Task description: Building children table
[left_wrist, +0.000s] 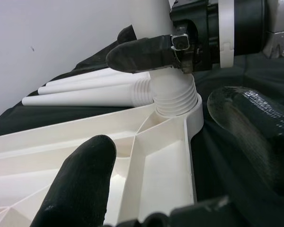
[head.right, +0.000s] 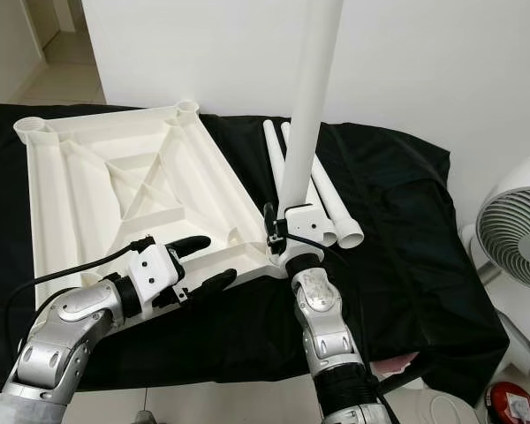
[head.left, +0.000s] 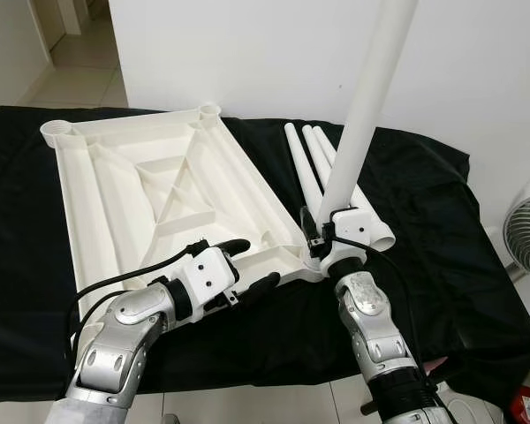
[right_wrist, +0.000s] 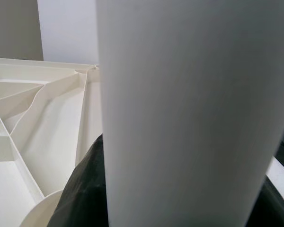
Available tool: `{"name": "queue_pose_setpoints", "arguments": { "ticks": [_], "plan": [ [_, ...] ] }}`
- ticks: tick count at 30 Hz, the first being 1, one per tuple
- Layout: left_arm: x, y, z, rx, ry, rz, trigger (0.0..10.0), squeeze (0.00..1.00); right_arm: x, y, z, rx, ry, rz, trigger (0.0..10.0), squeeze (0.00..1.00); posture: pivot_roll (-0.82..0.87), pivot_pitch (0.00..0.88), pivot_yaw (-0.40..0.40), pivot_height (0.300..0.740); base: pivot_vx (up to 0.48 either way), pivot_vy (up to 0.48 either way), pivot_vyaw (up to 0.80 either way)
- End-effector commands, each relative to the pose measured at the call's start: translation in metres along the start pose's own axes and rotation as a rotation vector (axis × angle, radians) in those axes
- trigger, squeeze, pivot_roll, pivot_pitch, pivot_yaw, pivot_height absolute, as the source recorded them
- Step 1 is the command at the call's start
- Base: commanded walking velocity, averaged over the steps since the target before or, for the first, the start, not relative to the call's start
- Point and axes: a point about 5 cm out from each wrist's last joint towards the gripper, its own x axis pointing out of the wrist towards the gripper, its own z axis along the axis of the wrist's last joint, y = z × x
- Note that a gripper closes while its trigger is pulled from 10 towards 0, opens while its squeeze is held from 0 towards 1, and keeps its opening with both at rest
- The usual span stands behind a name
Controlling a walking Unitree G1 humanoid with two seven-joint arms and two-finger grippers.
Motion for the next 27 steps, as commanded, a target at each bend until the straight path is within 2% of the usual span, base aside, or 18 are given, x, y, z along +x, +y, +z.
{"name": "queue_pose_setpoints", "arguments": {
  "ticks": [1, 7, 15, 21, 27],
  "plan": [
    [0.001, 0.005, 0.001, 0.007, 0.007, 0.084, 10.0, 0.0, -0.011, -0.007, -0.028, 0.031, 0.148, -0.026, 10.0, 0.0, 0.04, 0.026, -0.054, 0.74, 0.0, 0.0, 0.0],
    [0.002, 0.005, 0.001, 0.009, 0.006, 0.076, 10.0, 0.0, -0.011, -0.022, -0.031, 0.103, 0.189, -0.181, 10.0, 0.0, 0.04, 0.025, -0.048, 0.74, 0.0, 0.0, 0.0],
    [0.002, 0.005, 0.002, 0.013, 0.007, 0.071, 10.0, 0.0, -0.004, -0.019, -0.027, 0.155, 0.184, -0.187, 10.0, 0.0, 0.04, 0.02, -0.045, 0.74, 0.0, 0.0, 0.0],
    [0.002, 0.005, 0.002, 0.014, 0.007, 0.07, 10.0, 0.0, -0.003, -0.016, -0.024, 0.118, 0.167, -0.193, 10.0, 0.0, 0.04, 0.018, -0.049, 0.74, 0.0, 0.0, 0.0],
    [0.002, 0.003, 0.002, 0.013, 0.005, 0.068, 10.0, 0.0, -0.007, -0.018, -0.018, 0.094, 0.108, -0.289, 10.0, 0.0, 0.04, 0.014, -0.056, 0.74, 0.0, 0.0, 0.0]
  ]
}}
